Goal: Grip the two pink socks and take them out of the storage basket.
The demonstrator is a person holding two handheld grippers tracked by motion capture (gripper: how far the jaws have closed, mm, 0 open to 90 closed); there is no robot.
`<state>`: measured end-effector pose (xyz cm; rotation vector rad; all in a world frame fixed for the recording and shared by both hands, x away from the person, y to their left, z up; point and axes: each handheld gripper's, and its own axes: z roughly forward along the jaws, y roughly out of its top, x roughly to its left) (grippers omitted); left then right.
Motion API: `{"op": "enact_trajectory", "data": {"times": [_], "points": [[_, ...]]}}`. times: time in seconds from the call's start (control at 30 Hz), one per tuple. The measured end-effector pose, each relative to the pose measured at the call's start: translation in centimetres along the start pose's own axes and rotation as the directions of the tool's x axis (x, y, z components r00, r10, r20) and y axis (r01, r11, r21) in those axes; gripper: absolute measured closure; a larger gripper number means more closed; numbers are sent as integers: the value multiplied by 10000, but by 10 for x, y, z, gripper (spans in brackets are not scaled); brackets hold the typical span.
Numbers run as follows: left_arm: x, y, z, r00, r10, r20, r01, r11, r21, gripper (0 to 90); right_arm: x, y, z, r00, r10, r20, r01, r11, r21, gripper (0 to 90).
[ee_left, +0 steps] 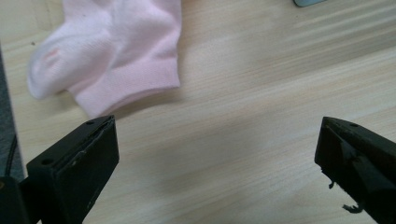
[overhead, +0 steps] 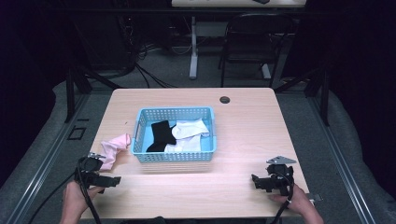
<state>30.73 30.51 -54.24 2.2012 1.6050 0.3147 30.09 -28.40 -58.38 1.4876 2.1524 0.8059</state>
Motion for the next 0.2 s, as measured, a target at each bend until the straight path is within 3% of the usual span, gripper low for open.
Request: {"op": "enact_trajectory", "data": {"times": [0.2], "points": [[1,0,6,10000,44,72,-45,9999,149,1,0,0,1,10000,32,-54,-32,10000,-47,0]]}}
